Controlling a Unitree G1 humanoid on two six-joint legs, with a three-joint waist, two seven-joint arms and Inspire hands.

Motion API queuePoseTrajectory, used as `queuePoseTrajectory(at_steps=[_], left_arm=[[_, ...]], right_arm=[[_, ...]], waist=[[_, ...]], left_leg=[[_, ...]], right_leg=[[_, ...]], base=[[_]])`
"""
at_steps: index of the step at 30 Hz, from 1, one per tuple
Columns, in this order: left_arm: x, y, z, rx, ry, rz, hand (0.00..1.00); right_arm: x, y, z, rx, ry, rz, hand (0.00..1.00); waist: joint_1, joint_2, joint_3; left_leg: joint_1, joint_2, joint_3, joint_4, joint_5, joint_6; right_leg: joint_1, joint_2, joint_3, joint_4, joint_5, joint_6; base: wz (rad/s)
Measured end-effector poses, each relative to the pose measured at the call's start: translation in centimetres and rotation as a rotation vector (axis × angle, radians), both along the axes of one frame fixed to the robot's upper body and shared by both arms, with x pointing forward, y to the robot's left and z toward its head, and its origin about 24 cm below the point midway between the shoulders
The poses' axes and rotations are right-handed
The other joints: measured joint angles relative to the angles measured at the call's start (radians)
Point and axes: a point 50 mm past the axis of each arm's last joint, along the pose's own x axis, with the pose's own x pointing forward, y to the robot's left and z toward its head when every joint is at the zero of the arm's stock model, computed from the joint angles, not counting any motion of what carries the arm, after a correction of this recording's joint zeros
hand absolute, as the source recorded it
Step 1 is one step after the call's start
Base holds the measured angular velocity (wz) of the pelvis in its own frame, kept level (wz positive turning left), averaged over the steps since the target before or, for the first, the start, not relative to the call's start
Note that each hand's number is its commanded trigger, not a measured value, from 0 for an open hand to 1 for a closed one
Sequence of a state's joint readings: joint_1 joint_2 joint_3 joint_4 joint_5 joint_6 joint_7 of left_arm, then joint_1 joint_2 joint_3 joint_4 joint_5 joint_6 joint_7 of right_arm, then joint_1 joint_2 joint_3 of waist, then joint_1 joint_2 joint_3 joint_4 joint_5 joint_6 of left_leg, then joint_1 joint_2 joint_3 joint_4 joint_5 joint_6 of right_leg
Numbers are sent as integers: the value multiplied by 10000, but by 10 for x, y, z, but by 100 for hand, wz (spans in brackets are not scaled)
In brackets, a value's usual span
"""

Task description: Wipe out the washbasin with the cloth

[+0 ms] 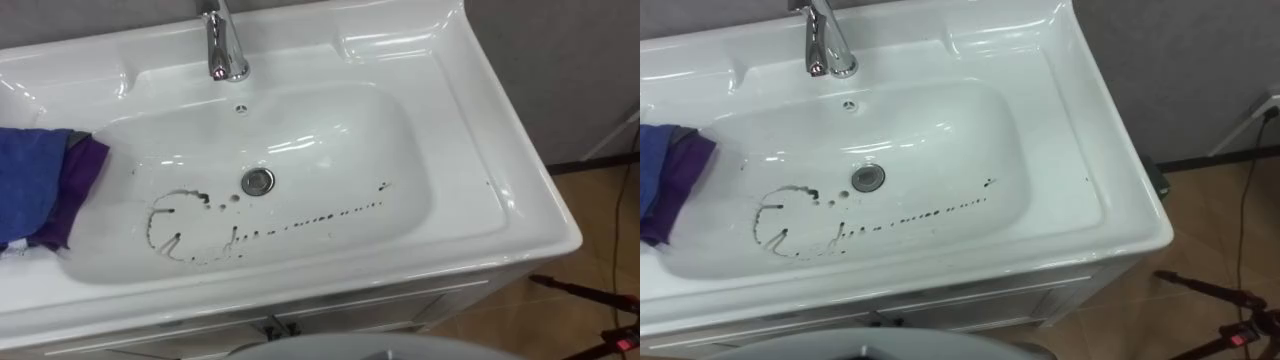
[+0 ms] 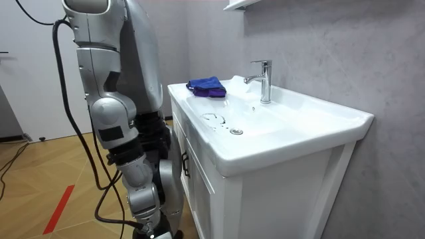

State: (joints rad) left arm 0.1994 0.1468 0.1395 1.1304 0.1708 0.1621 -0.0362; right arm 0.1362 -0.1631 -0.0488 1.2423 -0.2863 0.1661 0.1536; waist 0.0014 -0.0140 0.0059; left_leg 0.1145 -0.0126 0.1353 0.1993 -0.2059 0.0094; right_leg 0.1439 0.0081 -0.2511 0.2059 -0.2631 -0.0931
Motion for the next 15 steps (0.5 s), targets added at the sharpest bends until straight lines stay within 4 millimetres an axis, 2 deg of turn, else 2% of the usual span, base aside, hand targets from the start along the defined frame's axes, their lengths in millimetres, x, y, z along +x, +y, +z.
queuePoseTrajectory(at_steps=[15], left_arm=[[1, 1, 0, 246, -21, -15, 0]], right_arm=[[5, 0, 0, 1, -147, 31, 0]], waist=[[20, -4, 0]], left_leg=[[-19, -1, 1, 1, 0, 0]], right_leg=[[-14, 2, 5, -8, -1, 1]], base=[[0]])
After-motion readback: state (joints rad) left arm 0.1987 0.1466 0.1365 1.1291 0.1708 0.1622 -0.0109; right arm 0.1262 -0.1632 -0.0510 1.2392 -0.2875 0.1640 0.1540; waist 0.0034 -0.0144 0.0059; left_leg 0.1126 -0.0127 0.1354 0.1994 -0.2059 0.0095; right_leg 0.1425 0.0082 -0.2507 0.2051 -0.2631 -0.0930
